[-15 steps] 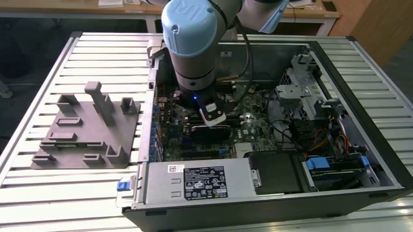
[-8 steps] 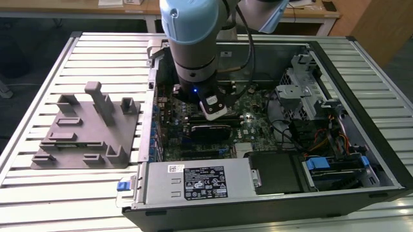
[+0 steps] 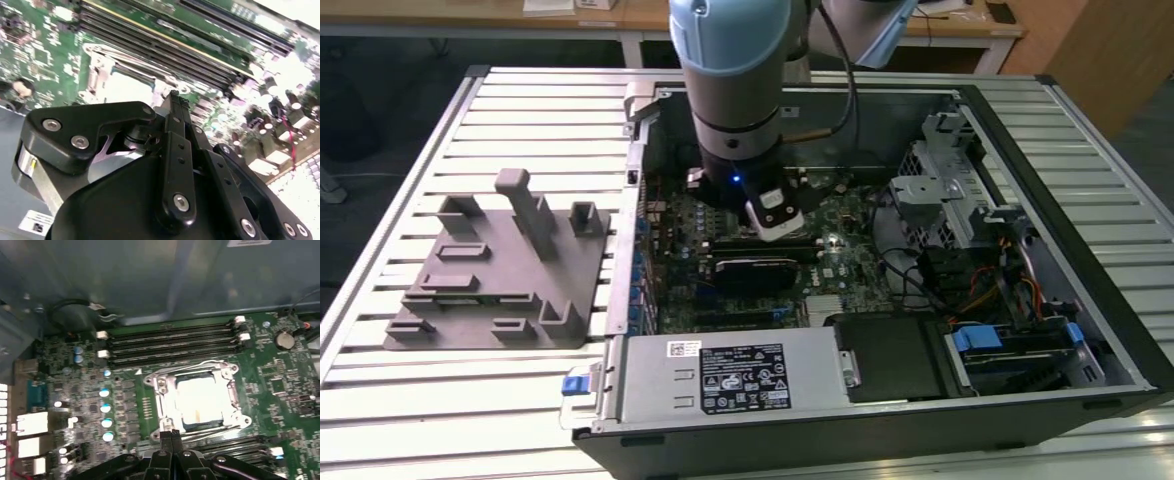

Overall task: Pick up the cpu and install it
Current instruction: 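Install the second cpu locking lever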

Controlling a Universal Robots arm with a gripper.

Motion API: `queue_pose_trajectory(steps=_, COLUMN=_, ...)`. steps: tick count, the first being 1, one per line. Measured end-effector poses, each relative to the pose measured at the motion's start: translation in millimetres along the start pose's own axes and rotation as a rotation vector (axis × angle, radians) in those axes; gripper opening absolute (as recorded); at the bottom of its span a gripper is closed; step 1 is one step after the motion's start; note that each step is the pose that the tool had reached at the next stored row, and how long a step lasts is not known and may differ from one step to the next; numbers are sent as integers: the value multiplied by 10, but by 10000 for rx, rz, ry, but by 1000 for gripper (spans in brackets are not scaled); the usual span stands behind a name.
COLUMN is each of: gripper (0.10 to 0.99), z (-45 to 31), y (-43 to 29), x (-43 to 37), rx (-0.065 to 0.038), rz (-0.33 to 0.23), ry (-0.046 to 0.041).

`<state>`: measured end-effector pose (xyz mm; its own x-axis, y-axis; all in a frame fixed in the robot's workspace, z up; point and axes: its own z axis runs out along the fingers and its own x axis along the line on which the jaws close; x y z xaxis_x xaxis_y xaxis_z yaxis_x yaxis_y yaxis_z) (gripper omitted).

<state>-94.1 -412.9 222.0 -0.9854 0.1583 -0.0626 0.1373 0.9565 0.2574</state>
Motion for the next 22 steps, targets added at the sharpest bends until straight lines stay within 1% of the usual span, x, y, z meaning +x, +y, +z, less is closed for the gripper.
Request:
queue_pose_trajectory(steps=4, gripper=106, z=14, y=21, x=-124, rx=91, rz=-5, ry=-1)
queue_pose_trajectory(steps=6, gripper=106, z=22, y=38, x=-173, rx=129, rz=-8, ry=-3)
queue_pose_trajectory(steps=9, gripper=106, z=34, y=75, x=-227, rx=185, rz=-13, ry=-8)
queue_pose_trajectory(steps=12, gripper=106, z=49, y=118, x=-267, rx=281, rz=-22, ry=-19)
queue_pose_trajectory(steps=15, gripper=106, z=63, y=159, x=-305, rx=434, rz=-36, ry=-33)
queue_pose_trajectory(steps=17, gripper=106, z=77, y=199, x=-320, rx=544, rz=-40, ry=-29)
queue_pose_trajectory(steps=22, gripper=106, z=121, y=320, x=-341, rx=816, rz=-49, ry=16)
